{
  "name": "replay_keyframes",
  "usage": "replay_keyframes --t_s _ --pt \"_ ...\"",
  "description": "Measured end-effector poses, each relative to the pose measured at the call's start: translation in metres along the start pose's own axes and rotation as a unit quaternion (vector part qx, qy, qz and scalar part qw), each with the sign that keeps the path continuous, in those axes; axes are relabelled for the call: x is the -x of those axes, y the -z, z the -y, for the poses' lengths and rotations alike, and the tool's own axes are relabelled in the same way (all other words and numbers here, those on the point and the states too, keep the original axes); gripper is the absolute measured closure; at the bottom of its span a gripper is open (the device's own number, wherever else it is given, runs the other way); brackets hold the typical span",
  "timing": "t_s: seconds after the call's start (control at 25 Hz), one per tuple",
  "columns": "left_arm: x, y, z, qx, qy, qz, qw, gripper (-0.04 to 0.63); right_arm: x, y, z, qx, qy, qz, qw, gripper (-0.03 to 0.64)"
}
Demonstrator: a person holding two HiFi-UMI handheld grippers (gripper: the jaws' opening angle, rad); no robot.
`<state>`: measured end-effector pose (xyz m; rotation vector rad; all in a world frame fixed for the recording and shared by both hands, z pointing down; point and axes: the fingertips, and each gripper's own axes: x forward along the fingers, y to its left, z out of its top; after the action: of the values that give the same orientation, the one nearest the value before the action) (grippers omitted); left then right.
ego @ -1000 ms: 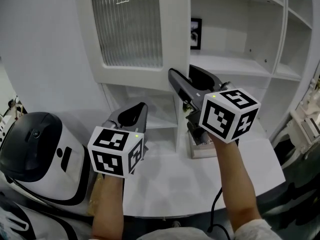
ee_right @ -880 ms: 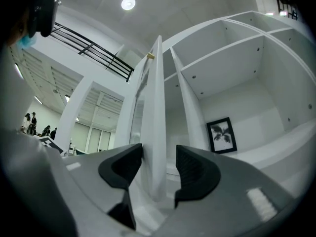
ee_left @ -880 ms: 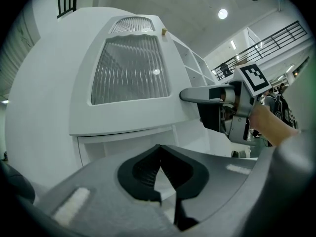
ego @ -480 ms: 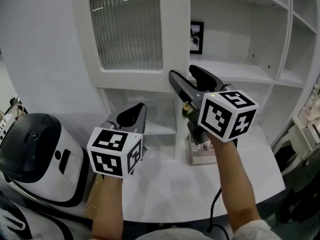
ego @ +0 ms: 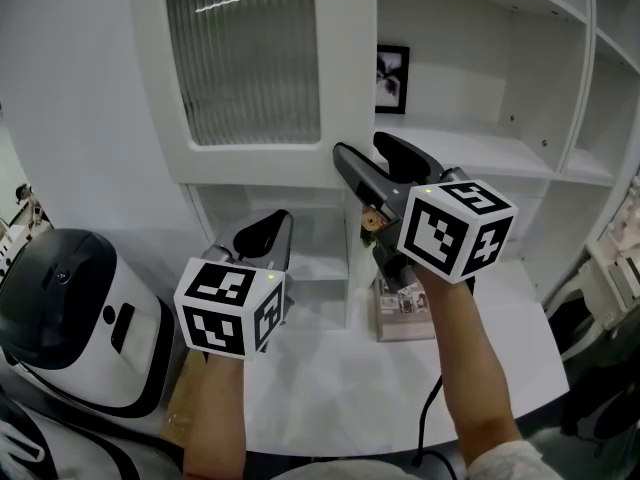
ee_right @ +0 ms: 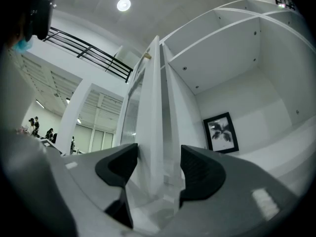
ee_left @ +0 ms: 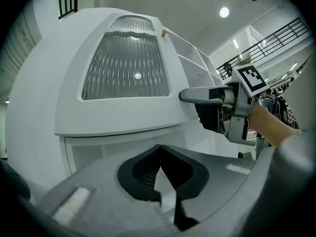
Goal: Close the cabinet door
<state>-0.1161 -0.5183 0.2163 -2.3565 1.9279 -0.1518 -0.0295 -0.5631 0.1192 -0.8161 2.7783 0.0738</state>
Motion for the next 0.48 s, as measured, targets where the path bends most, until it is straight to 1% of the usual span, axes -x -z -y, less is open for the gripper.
replay_keyframes --t_s 0.32,0.48 --pt "-0.014 0.006 -0.002 0.009 -0.004 -0.001 1.0 0.598 -0.01 0.001 0.01 0.011 -0.005 -0.003 1.0 0.342" --pt "-0.015 0.005 -0.006 0.009 -0.01 -0.001 0.9999 0.598 -0.013 0.002 0.015 0.018 -0.001 -0.002 1.0 0.342"
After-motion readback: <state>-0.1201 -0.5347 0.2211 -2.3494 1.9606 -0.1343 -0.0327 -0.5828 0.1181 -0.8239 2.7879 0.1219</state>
